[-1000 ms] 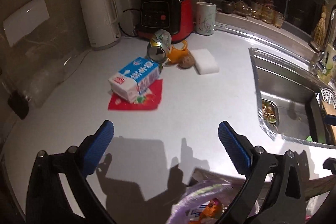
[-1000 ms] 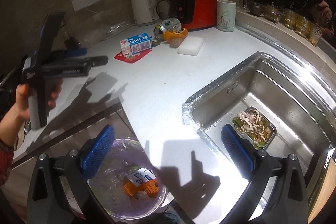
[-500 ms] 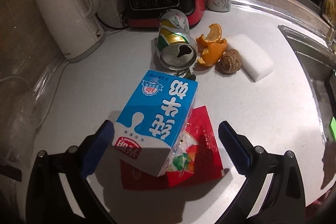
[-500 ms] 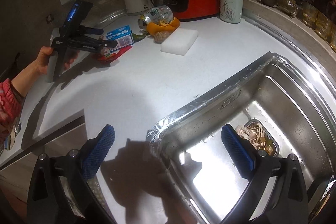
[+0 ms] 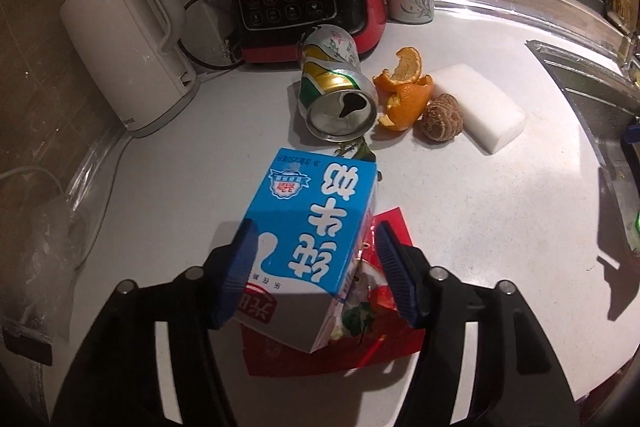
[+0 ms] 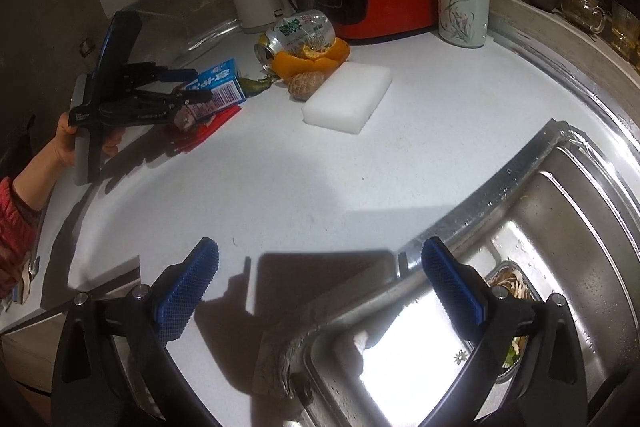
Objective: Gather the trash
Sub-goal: 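Grasp the blue-and-white milk carton with the left tool and lift it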
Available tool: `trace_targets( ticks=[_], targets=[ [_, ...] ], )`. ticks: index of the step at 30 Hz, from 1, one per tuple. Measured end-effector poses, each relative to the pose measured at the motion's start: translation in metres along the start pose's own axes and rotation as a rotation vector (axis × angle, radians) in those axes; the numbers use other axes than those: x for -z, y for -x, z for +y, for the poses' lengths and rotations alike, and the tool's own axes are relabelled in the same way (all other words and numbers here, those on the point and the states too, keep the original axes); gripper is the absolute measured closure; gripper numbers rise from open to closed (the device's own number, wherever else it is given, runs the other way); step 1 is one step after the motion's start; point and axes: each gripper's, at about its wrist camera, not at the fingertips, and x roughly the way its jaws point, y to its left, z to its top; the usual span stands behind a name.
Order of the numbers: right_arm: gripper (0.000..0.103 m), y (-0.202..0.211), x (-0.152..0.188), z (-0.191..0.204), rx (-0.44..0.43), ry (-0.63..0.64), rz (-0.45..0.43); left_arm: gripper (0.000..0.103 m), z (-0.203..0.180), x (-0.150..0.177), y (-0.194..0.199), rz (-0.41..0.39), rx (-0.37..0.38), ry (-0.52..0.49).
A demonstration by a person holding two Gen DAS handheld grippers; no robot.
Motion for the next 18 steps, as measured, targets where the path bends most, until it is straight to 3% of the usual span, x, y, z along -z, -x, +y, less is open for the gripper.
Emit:
trace_targets(
  ticks=[2, 6, 7, 9, 12, 14, 18],
  targets=[
    [0.002, -0.003, -0.012, 0.002, -0.014, -0.003, -0.018, 0.022, -0.002, 0.001, -0.003, 0.009, 0.013, -0.021],
    [0.002, -0.007, -0.020, 0.005, -0.022, -0.002, -0.031, 0.023, -0.008, 0.003, -0.010, 0.002, -0.054, -0.068],
    [0.002, -0.008, -0.020, 0.006, -0.025, -0.002, -0.029, 0.024, -0.007, 0.002, -0.011, -0.004, -0.061, -0.066],
    [0.002, -0.011, -0.021, 0.007, -0.020, 0.005, -0.024, 0.042, -0.002, 0.000, -0.010, -0.019, -0.079, -0.058],
    [0.002, -0.015, -0.022, 0.006, -0.008, 0.010, -0.020, 0.055, 0.005, -0.005, -0.006, -0.025, -0.068, -0.032],
    [0.002, -0.019, -0.023, 0.002, -0.012, -0.008, -0.020, 0.061, 0.005, -0.005, -0.003, -0.035, -0.068, -0.034],
    [0.002, -0.019, -0.024, -0.002, -0.016, -0.024, -0.026, 0.062, 0.010, -0.002, 0.003, -0.035, -0.021, 0.007]
  ],
)
